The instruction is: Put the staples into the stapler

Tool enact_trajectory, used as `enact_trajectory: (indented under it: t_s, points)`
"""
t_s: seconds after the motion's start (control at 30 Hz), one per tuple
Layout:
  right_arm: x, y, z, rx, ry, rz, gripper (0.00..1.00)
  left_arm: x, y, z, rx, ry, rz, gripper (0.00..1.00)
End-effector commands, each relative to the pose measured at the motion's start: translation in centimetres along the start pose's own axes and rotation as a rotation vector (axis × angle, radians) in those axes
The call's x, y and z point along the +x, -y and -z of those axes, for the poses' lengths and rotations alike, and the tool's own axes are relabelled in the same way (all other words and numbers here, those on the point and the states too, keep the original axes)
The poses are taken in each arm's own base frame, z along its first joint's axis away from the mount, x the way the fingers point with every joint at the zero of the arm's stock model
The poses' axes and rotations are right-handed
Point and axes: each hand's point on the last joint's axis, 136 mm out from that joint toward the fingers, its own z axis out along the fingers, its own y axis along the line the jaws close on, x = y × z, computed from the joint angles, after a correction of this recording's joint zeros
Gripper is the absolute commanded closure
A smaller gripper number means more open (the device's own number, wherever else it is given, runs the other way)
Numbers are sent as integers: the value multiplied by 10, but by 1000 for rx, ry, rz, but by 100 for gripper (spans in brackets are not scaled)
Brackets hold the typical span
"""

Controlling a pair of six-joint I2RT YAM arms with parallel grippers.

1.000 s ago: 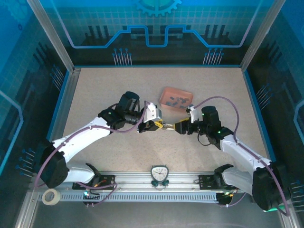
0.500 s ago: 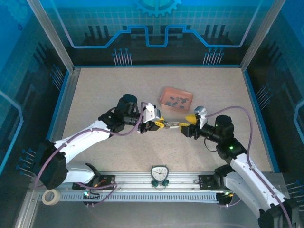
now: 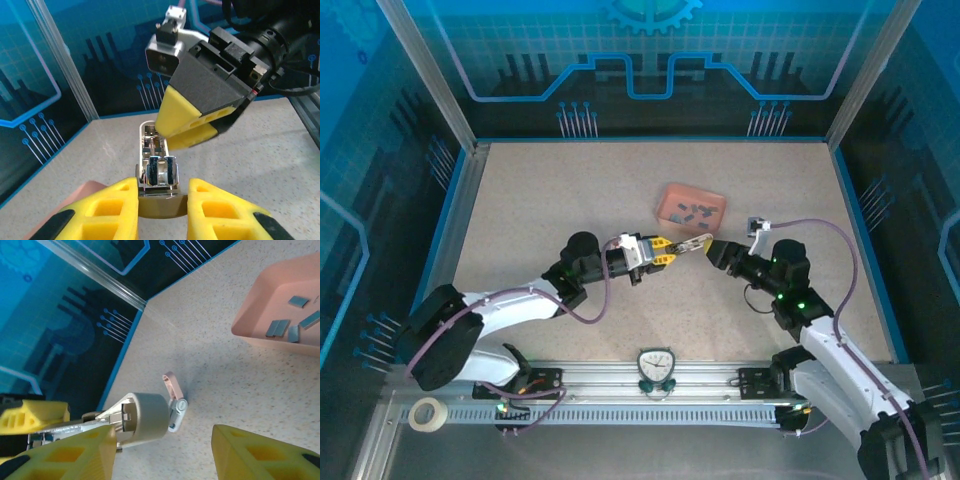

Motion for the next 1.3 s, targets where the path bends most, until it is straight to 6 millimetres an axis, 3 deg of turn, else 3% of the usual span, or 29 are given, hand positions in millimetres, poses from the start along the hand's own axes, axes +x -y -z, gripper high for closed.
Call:
enact_trajectory:
  t_s: [0.0, 0.47, 0.77, 0.87, 1.1, 1.27]
  points:
    - [-18, -30, 2, -114, 84, -67, 46, -24, -9, 1, -66, 108, -74, 87]
    - [-33, -41, -6, -171, 132, -87, 53, -29, -4, 1, -58, 130, -80, 85]
    - [-34, -47, -7, -201, 135, -62, 72, -26, -5, 0, -67, 119, -75, 82]
    - [-35, -46, -3, -185, 151, -31, 76, -23, -6, 1, -77, 107, -70, 74]
    - [-45, -45, 7, -72, 176, 199, 78, -16, -8, 8, -100, 43, 11, 41]
    - [-48, -48, 8, -10, 132, 450, 81, -8, -7, 12, -85, -97, 115, 33]
